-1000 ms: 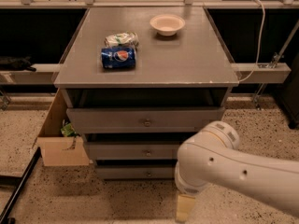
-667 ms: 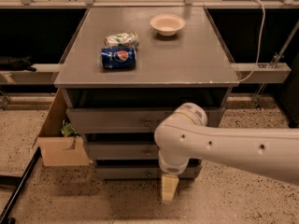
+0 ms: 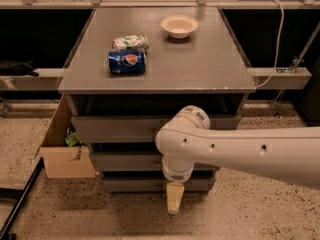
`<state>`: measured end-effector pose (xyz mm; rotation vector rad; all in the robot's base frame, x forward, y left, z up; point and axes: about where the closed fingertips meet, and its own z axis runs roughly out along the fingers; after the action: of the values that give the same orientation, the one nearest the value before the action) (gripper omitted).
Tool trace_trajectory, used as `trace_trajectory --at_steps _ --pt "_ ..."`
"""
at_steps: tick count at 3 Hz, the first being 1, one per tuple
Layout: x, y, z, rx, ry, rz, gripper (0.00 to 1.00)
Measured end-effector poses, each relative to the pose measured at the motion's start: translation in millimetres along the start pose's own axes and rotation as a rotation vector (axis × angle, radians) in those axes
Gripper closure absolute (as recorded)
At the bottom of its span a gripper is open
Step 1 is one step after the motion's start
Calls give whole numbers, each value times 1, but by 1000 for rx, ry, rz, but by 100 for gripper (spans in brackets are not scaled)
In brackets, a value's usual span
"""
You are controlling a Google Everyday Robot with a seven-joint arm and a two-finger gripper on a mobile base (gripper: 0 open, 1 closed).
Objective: Open middle drawer
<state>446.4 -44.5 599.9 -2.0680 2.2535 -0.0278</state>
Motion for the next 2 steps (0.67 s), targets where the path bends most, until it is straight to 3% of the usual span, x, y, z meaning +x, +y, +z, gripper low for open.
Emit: trace_trajectory --at_steps 1,2 --pt "13 -2 24 -57 8 4 0" --pt "51 -4 80 -194 9 52 0"
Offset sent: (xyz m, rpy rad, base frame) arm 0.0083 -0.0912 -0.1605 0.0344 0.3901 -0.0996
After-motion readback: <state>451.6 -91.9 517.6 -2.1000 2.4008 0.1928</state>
